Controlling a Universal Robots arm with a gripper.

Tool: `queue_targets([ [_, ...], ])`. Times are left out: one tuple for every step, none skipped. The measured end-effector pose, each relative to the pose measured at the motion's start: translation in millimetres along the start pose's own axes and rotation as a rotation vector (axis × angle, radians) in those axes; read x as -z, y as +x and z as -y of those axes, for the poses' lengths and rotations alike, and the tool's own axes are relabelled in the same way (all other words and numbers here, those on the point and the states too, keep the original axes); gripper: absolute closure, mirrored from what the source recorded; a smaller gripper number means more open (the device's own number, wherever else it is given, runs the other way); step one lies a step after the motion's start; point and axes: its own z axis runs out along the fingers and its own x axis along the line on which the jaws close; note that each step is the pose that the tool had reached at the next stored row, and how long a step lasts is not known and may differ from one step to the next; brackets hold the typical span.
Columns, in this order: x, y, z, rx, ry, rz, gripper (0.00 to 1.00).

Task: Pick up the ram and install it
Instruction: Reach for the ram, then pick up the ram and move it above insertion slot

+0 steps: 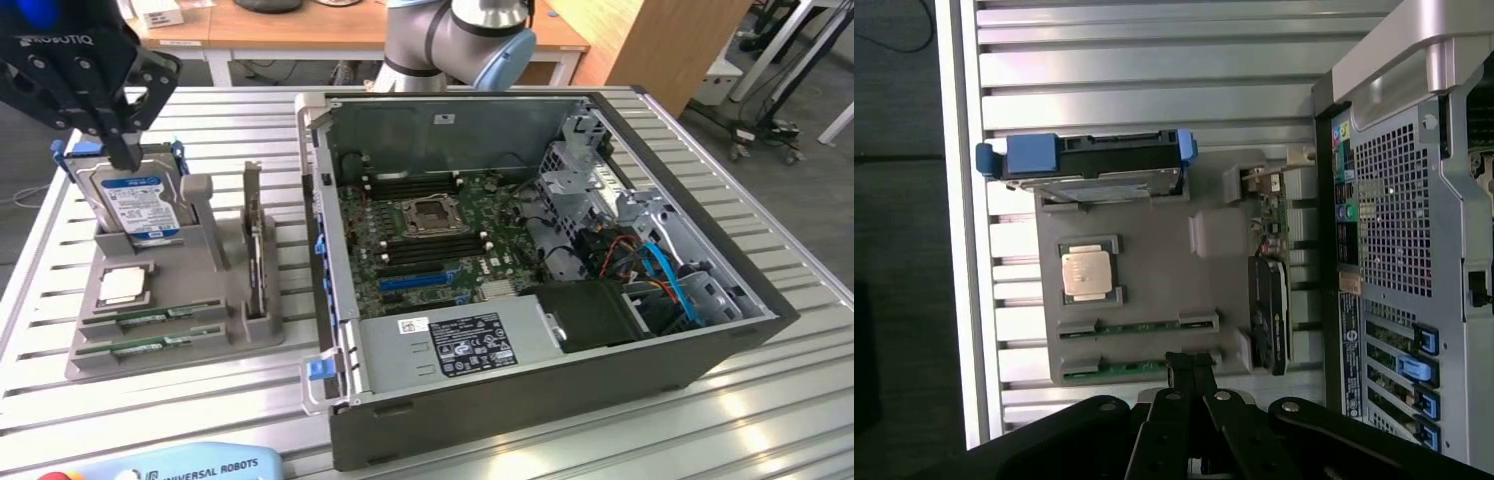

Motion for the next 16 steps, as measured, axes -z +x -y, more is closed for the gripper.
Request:
queue_targets([
  [0.1,-0.1,0.9,0.0,0.0,0.0,0.9],
  [0.1,-0.1,1.8,0.0,0.0001,0.0,0.9],
  [0.1,-0.2,2.6,0.0,0.0,0.0,0.9],
  [0.2,-0.2,3.5,0.0,0.0001,0.0,0.9],
  [0.2,-0.3,4.6,0.0,0.0,-0.0001,0.9],
  [0.3,-0.4,5.5,0.0,0.0001,-0.0001,0.9],
  [0.3,-0.4,6.4,0.0,0.0,0.0,0.9],
  [0.3,-0.5,7.0,0.0,0.0,-0.0001,0.9],
  [0.3,-0.5,7.3,0.0,0.0001,0.0,0.9],
  [0.3,-0.5,7.3,0.0,0.0,0.0,0.9],
  [0.3,-0.5,7.3,0.0,0.0,0.0,0.9],
  [0.4,-0.5,7.4,0.0,0.0,0.0,0.9],
  [0.4,-0.5,7.5,0.0,0.0001,0.0,0.9],
  [0.4,-0.5,7.5,0.0,0.0001,0.0,0.9],
  [0.4,-0.5,7.4,0.0,0.0001,0.0,0.9],
  [0.4,-0.5,7.5,0.0,0.0001,0.0,0.9],
])
